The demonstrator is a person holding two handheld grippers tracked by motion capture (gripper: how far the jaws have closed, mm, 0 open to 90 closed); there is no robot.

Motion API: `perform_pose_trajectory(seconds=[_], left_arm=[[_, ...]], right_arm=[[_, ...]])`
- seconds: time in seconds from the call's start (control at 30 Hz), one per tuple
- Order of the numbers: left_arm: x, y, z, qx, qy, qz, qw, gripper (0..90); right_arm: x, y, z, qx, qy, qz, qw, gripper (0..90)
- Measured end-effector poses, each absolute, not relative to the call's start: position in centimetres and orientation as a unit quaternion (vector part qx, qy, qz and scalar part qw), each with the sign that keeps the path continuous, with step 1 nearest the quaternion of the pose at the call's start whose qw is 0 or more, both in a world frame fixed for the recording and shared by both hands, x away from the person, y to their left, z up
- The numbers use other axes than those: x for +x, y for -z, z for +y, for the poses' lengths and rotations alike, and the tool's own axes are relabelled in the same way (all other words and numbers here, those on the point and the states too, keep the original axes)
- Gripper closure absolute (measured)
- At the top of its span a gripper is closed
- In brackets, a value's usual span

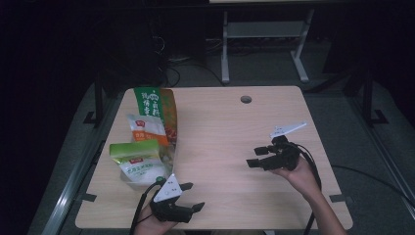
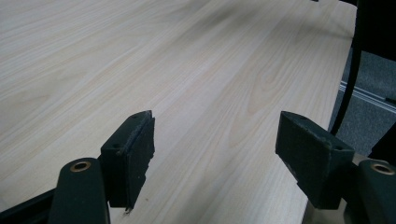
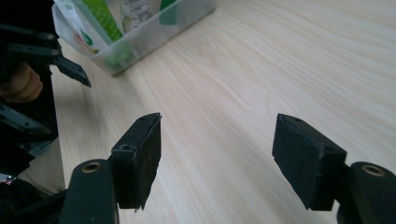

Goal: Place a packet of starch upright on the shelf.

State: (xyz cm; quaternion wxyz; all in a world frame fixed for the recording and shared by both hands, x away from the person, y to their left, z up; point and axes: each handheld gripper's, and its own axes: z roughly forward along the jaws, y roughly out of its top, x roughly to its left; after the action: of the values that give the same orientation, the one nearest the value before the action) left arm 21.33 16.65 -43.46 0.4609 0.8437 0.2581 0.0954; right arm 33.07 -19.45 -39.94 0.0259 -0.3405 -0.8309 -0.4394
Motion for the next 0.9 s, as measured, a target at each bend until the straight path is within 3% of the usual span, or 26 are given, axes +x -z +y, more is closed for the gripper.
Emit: perform_pose_trajectory(seconds=[0.5, 0.9], left_arm=[[21.4, 43.5, 16.8, 0.844, -0.093, 0.259, 0.460, 27.7], [21.8, 43.7, 16.6, 0.844, -0.084, 0.257, 0.464, 27.7]], right_arm=[[31.0, 42.7, -22.7, -0.377, 0.434, -0.818, 0.022, 30.6], [27.9, 44.3, -23.0, -0.380, 0.439, -0.814, 0.008, 29.0]])
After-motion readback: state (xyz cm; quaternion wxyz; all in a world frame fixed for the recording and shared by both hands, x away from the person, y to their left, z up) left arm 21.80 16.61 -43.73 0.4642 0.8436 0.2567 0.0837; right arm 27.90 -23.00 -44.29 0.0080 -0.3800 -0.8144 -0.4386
